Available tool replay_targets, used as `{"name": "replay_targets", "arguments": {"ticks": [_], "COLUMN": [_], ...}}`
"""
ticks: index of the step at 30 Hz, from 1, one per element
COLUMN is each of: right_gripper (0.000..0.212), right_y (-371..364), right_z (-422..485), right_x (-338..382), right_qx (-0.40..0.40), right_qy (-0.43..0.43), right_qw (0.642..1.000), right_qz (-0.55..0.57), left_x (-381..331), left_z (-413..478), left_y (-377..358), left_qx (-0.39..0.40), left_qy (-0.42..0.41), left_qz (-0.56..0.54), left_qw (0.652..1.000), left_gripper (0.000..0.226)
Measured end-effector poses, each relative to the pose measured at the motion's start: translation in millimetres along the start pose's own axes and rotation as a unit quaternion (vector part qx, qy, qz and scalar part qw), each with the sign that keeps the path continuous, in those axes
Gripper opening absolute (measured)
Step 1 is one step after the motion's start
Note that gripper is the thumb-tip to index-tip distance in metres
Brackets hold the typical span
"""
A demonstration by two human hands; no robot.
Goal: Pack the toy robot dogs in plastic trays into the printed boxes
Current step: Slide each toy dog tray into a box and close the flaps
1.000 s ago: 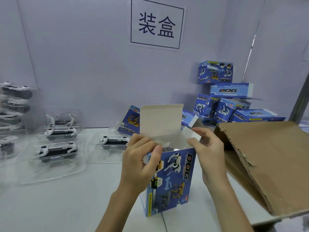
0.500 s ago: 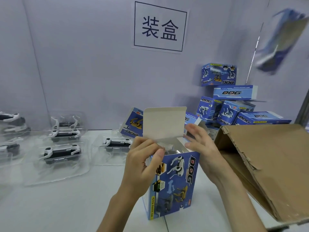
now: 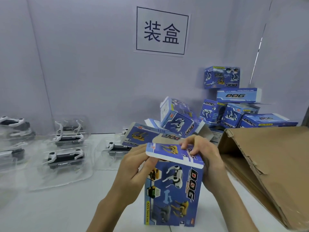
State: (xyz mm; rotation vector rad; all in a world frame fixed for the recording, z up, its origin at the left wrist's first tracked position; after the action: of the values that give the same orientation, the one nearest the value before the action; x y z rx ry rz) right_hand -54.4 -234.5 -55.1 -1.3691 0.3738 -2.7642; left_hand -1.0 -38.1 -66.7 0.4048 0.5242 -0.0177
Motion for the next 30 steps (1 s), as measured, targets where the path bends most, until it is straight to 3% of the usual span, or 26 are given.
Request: {"name": "replay_targets", "arguments": {"ticks": [3,5,8,11,13,19,22,25,30], "right_gripper": [0.027,0.005,0.039,0.039,0.03,0.037,0.036,0.035,0.031], "right_y": [-14,-17,-27,-37,-37,-35,-33,-32,-31], "right_z": [7,5,3,-2,-3,3,5,7,11], "right_x": [14,25,38,44,45,42,39,40,44], "right_qx": [0.068,0.117,0.209,0.269,0.26,0.248,0.243,0.242,0.245], "right_qy": [0.016,0.025,-0.015,-0.063,-0.07,-0.061,-0.067,-0.078,-0.092], "right_qw": [0.995,0.977,0.934,0.909,0.907,0.911,0.912,0.915,0.909], "right_qz": [-0.066,-0.179,-0.289,-0.313,-0.323,-0.325,-0.324,-0.314,-0.326], "left_x": [1,-1,-9,-17,-20,-26,-25,-24,-21], "left_z": [-1,-4,-17,-31,-36,-41,-48,-54,-54], "left_y": [8,11,1,-9,-15,-19,-23,-24,-19], "left_qx": [-0.032,-0.102,-0.209,-0.283,-0.286,-0.18,-0.193,-0.223,-0.208], "left_qy": [-0.011,-0.031,-0.071,-0.086,-0.078,-0.022,0.017,0.018,0.013], "left_qz": [0.023,0.074,0.159,0.184,0.18,0.163,0.127,0.148,0.158], "left_qw": [0.999,0.992,0.962,0.937,0.938,0.97,0.973,0.964,0.965], "left_gripper": [0.034,0.04,0.042,0.033,0.016,0.03,0.035,0.034,0.034]}}
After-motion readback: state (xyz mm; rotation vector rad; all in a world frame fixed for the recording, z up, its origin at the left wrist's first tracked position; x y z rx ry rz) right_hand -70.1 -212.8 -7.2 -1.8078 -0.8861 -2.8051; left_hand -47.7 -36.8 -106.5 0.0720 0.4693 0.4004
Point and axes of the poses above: each hand's wrist, its own z-axis towards the middle knuckle, its own y-axis out of the back of the hand, x = y × z, the point moved 3 cm from there along z, towards the middle knuckle, and after that the axes turned 9 degrees about z, right-handed, at the moved point
